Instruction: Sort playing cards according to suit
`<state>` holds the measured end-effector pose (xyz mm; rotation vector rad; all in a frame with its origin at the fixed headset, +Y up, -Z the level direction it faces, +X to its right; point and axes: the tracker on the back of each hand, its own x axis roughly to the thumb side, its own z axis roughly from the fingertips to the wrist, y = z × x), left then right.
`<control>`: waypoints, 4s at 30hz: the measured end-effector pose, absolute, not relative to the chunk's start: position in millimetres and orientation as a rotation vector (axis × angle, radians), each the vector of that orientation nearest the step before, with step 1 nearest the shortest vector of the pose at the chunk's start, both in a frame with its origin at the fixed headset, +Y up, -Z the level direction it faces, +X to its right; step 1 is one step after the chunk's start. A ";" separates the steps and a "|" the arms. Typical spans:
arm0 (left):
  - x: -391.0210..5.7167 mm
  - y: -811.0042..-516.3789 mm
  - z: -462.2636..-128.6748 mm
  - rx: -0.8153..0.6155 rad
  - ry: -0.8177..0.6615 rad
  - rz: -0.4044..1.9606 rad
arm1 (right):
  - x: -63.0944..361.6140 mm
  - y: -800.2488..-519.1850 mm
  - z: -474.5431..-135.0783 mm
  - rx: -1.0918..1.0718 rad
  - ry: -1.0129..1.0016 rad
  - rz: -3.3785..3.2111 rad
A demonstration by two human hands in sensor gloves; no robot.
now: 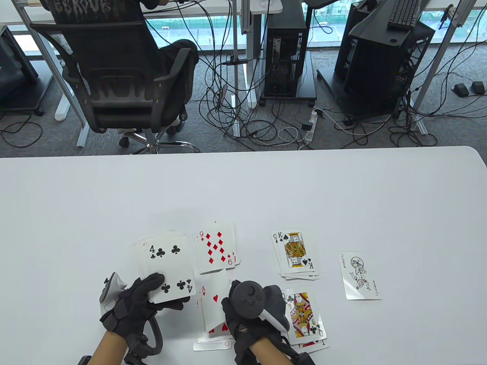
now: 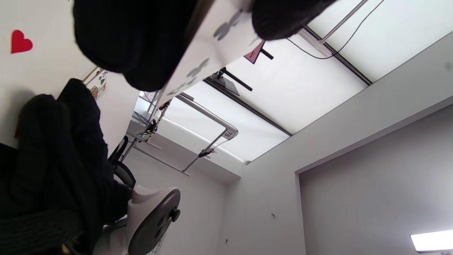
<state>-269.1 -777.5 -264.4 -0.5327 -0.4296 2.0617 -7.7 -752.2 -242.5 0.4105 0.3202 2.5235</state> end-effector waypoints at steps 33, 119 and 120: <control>-253.1 -782.9 -260.6 -0.643 -0.475 1.969 | -1.0 -720.8 -230.3 0.485 -0.265 2.329; -239.9 -779.8 -254.8 -0.699 -0.512 1.984 | 103.8 -694.5 -245.9 0.179 0.350 2.951; -239.8 -779.9 -254.7 -0.700 -0.512 1.984 | 94.7 -685.1 -247.1 0.261 0.236 2.866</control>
